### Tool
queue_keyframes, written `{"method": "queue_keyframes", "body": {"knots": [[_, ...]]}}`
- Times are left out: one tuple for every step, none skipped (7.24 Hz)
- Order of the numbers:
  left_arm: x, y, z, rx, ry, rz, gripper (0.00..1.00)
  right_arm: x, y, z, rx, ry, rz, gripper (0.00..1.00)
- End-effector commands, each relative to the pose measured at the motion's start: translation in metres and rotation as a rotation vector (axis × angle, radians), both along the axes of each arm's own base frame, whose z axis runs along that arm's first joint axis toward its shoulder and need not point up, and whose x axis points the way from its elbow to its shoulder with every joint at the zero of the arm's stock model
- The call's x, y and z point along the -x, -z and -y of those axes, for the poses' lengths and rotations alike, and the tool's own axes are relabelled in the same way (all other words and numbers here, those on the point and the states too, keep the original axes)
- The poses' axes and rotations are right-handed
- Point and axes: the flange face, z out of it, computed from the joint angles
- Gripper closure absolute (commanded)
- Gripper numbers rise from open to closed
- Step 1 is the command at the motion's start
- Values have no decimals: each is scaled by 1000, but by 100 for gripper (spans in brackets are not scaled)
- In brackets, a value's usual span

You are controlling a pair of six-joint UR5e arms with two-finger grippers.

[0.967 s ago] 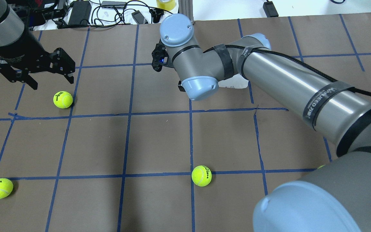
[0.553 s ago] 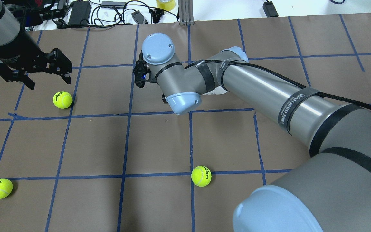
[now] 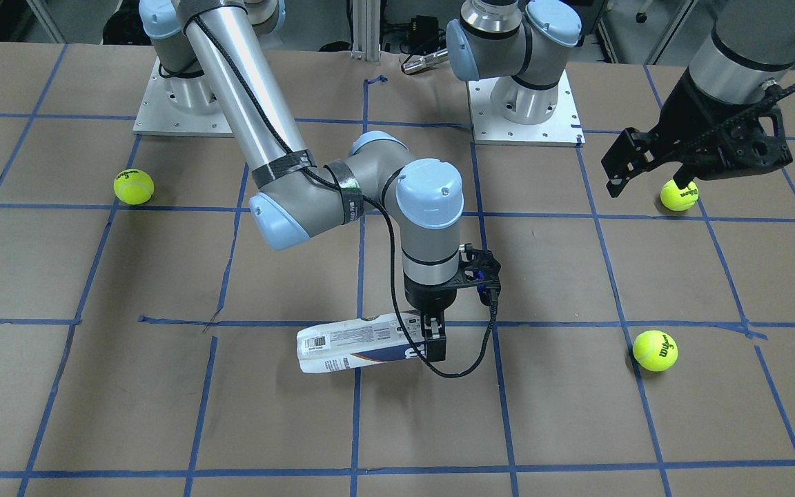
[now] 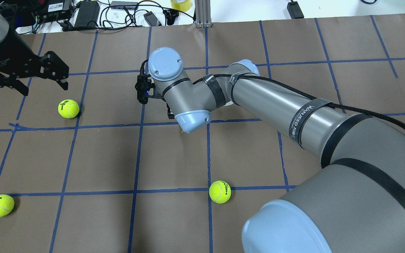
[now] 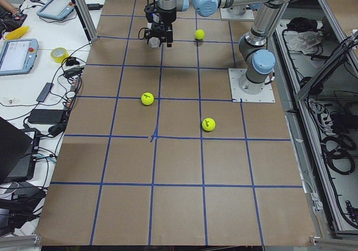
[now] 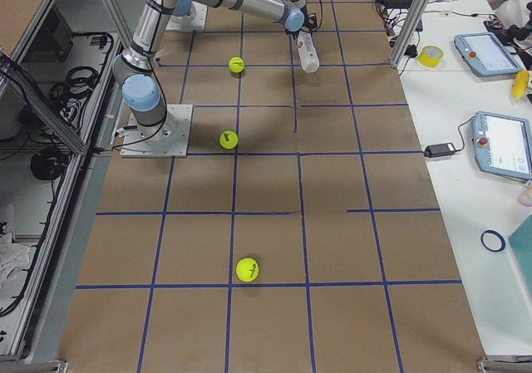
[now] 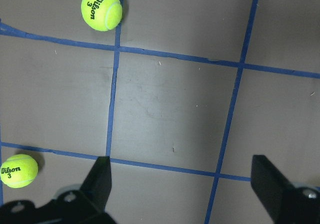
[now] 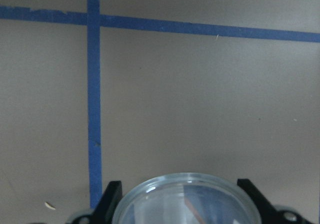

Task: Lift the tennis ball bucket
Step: 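Lower the can with the right gripper onto the table center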

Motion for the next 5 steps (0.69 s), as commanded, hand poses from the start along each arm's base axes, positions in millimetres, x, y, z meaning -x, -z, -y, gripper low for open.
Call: {"method": "queue_keyframes", "body": {"knots": [[-2, 1, 0, -3, 4, -5, 0, -4, 0, -2, -31, 53, 54, 65], [-4, 2, 1, 0, 8, -16, 0, -5, 0, -3, -30, 54, 52, 56], [-4, 3, 2, 0, 8, -16, 0, -6, -1, -3, -27, 47, 55, 52], [-4, 3, 2, 0, 7, -17, 0, -7, -3, -3, -24, 50, 58, 50], [-4, 3, 3, 2, 7, -17, 0, -7, -3, -2, -22, 60, 63, 53]]}}
